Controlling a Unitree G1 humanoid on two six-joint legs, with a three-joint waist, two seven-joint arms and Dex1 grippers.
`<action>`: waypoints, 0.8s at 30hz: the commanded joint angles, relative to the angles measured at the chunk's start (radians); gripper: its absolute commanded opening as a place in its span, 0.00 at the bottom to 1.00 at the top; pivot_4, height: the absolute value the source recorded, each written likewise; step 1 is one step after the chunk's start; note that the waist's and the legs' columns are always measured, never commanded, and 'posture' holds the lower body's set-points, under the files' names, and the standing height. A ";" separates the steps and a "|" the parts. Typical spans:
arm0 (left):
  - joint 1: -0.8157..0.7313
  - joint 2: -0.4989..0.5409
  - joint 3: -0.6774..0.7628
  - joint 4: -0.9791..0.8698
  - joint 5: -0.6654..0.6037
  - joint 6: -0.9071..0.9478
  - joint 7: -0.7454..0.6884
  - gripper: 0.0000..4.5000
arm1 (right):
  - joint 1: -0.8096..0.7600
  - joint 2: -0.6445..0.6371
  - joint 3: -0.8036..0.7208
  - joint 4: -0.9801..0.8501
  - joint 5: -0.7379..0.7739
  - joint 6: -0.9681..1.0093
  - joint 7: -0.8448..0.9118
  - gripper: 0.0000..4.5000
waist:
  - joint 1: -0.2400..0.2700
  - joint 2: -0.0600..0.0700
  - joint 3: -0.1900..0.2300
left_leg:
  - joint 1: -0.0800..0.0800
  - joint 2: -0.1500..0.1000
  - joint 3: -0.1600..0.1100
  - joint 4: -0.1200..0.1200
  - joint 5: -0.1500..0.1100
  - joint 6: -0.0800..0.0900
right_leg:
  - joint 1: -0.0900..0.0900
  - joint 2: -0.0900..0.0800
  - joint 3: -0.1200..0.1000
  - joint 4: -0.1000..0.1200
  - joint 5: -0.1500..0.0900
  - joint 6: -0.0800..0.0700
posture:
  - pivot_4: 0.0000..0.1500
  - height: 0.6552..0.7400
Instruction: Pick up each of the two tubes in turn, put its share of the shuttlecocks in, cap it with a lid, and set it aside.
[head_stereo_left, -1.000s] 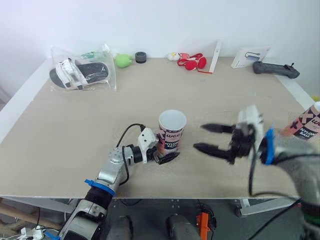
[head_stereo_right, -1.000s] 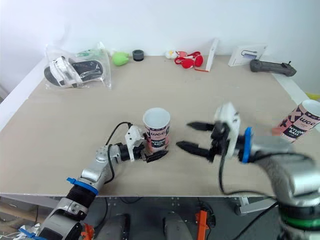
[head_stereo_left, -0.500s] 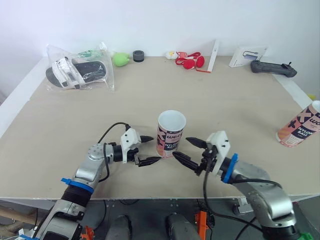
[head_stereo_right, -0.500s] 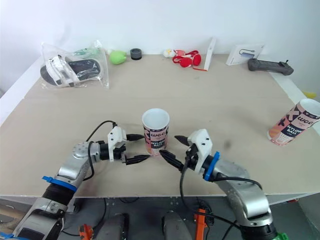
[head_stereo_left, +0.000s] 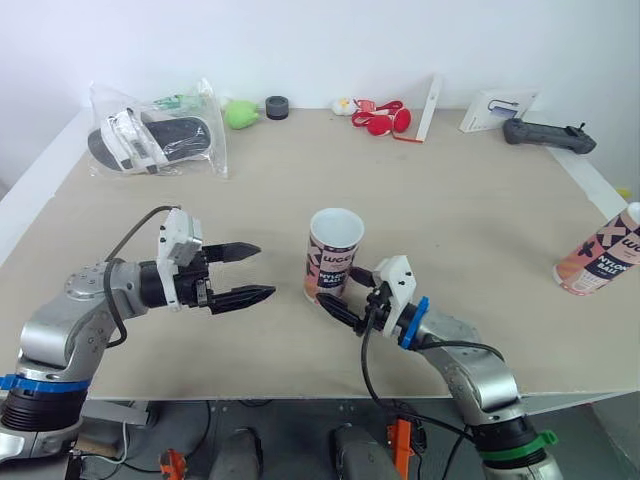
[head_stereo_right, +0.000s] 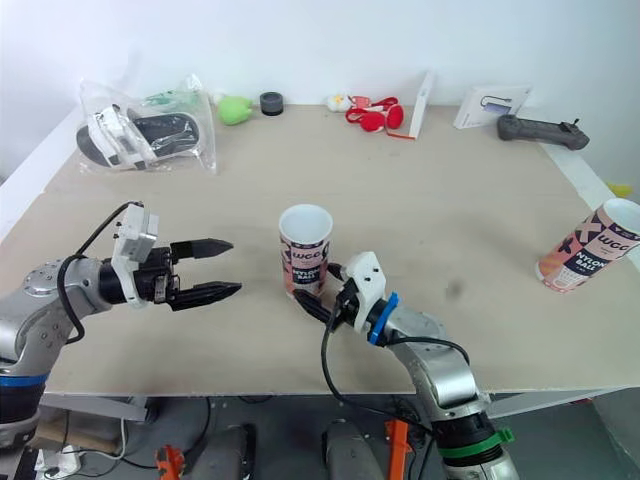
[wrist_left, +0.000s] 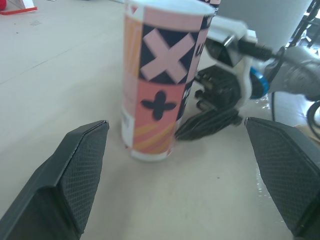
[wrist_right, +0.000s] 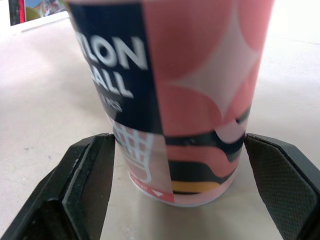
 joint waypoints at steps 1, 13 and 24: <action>-0.007 0.024 0.024 -0.057 -0.043 0.025 0.002 1.00 | -0.049 0.030 0.017 0.056 -0.041 -0.072 -0.012 0.97 | 0.000 0.000 0.000 | 0.000 0.000 0.000 0.000 0.000 0.000 | 0.000 0.000 0.000 0.000 0.000 0.000 | 1.00 1.00; 0.035 0.028 -0.015 -0.064 0.007 -0.009 0.001 1.00 | -0.099 0.085 0.021 0.173 -0.082 -0.156 -0.012 0.50 | 0.000 0.000 0.000 | 0.000 0.000 0.000 0.000 0.000 0.000 | 0.000 0.000 0.000 0.000 0.000 -0.001 | 1.00 1.00; 0.063 0.029 -0.020 -0.060 0.033 -0.040 0.006 1.00 | -0.026 0.023 0.011 0.056 -0.054 -0.104 0.039 0.18 | 0.000 0.000 0.000 | 0.000 0.000 0.000 0.000 0.000 0.000 | 0.000 0.000 0.000 0.000 0.000 0.000 | 1.00 1.00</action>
